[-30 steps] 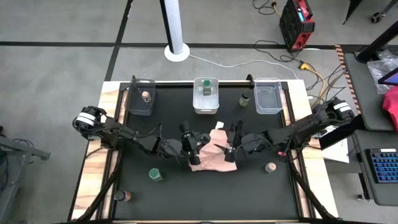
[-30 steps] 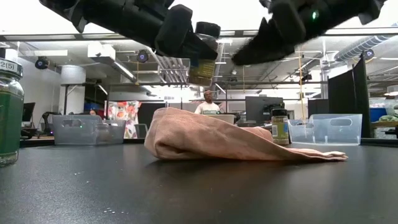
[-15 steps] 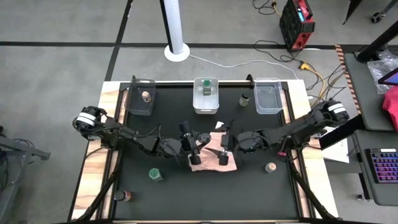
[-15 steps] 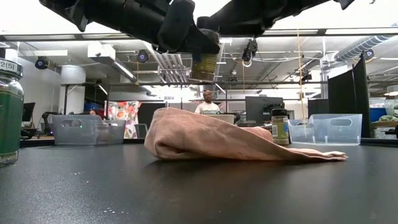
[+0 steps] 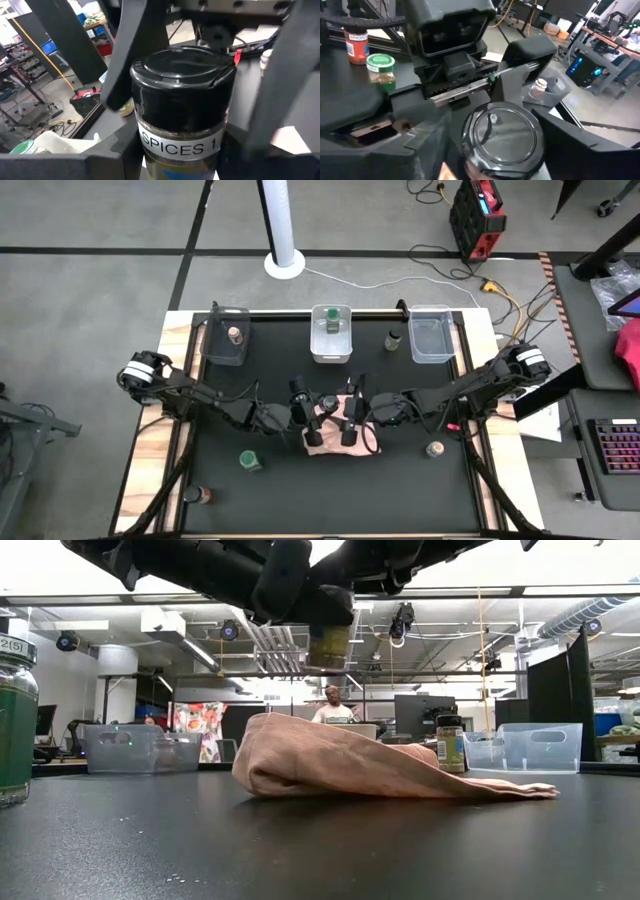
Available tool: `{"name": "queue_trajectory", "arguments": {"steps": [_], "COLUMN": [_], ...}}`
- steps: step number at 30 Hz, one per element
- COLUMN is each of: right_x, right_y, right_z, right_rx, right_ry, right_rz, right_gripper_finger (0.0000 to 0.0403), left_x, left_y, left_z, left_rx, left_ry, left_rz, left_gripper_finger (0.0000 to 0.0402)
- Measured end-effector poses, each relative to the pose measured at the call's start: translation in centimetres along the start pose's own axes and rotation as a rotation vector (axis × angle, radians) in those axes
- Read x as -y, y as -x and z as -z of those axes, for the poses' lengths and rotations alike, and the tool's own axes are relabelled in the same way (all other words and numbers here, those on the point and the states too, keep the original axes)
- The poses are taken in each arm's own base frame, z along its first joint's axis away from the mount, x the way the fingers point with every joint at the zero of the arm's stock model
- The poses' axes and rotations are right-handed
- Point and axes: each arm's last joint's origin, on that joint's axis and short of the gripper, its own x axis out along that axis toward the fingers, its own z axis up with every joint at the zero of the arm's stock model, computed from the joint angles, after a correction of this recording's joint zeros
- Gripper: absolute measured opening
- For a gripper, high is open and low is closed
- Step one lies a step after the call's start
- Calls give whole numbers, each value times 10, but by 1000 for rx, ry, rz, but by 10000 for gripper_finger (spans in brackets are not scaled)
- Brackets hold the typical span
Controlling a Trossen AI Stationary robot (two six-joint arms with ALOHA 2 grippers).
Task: Sort spices by type
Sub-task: Put the left black spice bottle into the transparent bin
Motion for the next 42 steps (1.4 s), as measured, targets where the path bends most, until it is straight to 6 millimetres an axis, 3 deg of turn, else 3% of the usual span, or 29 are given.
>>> {"name": "queue_trajectory", "arguments": {"steps": [5,11,21,31,37,42], "right_x": [4,4,13,72,121,162], "right_y": [-2,-1,8,35,56,69], "right_z": [3,3,4,2,10,28], "right_rx": [-28,-32,-104,-231,-322,-384], "right_ry": [-15,-15,-39,-188,-283,-361], "right_rz": [20,16,28,160,494,659], "right_gripper_finger": [196,196,196,196,196,196], "left_x": [2,2,2,0,-2,-1], "left_y": [1,1,1,3,4,4], "left_z": [-3,-4,-2,-2,-1,-1], "left_rx": [5,2,-22,-45,-66,-67], "left_ry": [-21,4,-8,-42,-50,-51], "left_rz": [7,0,0,-36,-114,-113], "left_gripper_finger": [171,179,278,298,298,298]}}
